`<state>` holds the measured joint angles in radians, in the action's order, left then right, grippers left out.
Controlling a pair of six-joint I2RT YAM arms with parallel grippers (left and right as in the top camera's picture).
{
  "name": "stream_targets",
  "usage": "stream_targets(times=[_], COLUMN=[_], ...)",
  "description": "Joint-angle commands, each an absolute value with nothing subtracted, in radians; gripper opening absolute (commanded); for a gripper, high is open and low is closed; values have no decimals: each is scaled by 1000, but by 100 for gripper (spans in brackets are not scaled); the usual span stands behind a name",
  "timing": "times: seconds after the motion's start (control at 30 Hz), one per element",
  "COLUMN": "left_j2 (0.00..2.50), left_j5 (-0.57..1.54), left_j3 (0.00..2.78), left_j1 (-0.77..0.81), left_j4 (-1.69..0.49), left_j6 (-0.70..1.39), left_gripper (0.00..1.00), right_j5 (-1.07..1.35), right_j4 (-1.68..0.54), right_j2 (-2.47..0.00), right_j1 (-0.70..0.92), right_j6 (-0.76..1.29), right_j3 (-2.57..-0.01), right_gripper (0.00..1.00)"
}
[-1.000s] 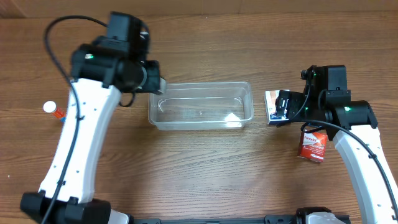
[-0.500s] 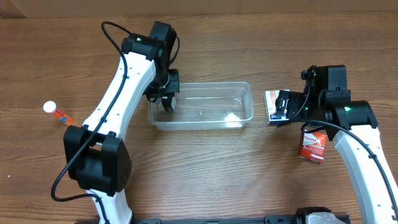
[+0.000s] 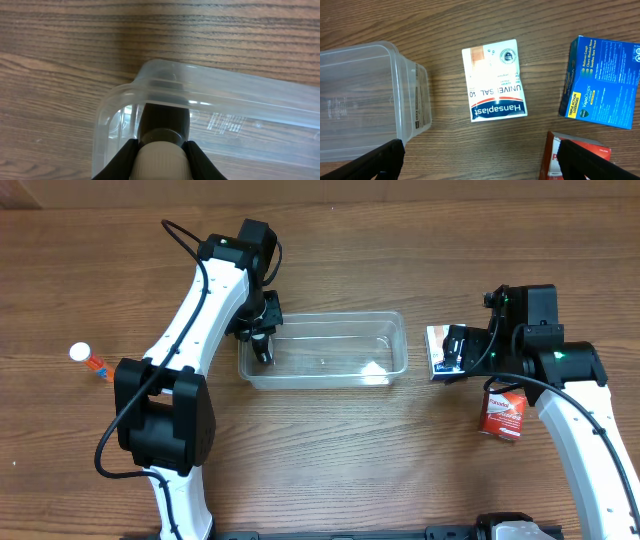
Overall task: Pack container
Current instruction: 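Carry the black bottle into the container's left end and release, then move the left gripper to the orange tube and grasp it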
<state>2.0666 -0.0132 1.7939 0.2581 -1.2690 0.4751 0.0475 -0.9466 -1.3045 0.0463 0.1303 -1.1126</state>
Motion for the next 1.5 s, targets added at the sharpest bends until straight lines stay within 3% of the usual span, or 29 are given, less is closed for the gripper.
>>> stream_targets(times=[0.0,0.07,0.37,0.57,0.8,0.9,1.03,1.17,1.47], left_j2=[2067,2067,2060,1976,1700,1642,1654,1697,1942], left_j5=[-33,-33,-33,-51,-134,-175,-175,-153,-96], left_j3=[1802,1802,1829,1995,2089,2089,2063,1973,1878], left_j1=[257,257,257,243,39,-109,-345,-479,-535], left_j4=[-1283,-1288,-1321,-1414,-1501,-1538,-1563,-1530,-1409], left_j6=[501,501,493,467,464,458,425,425,336], left_gripper=[44,54,56,58,89,96,97,98,95], right_j5=[47,47,47,47,47,47,47,47,47], right_j4=[-944,-944,-944,-944,-944,-941,-941,-941,-941], right_j2=[-1292,-1292,-1292,-1292,-1292,-1292,-1292,-1292,-1292], right_j1=[44,44,44,44,44,44,44,44,44], right_j6=[131,131,131,131,131,131,131,131,131], right_j3=[-1140,-1140,-1140,-1140,-1140,-1140,-1140,-1140,-1138], right_gripper=[100,100,100,100,100,100,100,100,100])
